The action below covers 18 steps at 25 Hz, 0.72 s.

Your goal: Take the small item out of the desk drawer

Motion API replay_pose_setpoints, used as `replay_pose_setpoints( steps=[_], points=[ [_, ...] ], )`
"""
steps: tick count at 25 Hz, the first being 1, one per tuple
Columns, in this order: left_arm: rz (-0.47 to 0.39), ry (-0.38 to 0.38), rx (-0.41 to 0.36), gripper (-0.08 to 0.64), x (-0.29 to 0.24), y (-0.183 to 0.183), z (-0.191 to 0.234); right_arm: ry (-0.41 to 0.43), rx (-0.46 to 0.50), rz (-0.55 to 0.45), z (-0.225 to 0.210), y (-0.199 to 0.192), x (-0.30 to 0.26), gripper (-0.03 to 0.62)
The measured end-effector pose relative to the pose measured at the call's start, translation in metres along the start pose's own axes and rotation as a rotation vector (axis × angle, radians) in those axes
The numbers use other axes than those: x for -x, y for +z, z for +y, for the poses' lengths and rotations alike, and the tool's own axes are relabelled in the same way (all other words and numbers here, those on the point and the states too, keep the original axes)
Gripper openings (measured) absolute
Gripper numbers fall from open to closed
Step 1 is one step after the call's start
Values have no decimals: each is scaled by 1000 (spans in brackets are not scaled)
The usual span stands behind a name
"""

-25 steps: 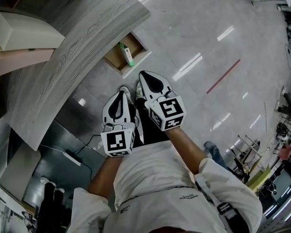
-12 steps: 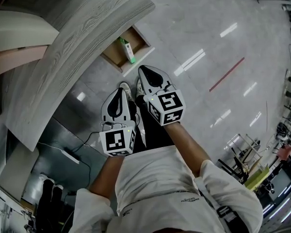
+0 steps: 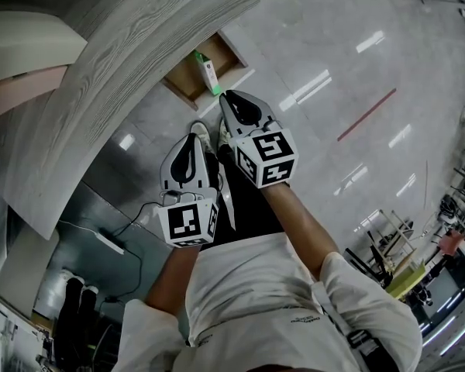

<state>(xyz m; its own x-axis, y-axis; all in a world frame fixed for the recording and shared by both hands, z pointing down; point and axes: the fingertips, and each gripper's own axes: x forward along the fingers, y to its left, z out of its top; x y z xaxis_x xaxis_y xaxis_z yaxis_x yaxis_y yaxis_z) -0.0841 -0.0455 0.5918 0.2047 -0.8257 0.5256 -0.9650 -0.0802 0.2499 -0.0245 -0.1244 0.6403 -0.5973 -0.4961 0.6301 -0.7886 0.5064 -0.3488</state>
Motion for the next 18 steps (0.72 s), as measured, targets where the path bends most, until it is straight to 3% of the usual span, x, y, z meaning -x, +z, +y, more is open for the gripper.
replay_pose_setpoints(
  steps=[18],
  points=[
    [19,16,17,15,-18,-10,7,-2,-11,102,-16,-21,-53,127]
  ],
)
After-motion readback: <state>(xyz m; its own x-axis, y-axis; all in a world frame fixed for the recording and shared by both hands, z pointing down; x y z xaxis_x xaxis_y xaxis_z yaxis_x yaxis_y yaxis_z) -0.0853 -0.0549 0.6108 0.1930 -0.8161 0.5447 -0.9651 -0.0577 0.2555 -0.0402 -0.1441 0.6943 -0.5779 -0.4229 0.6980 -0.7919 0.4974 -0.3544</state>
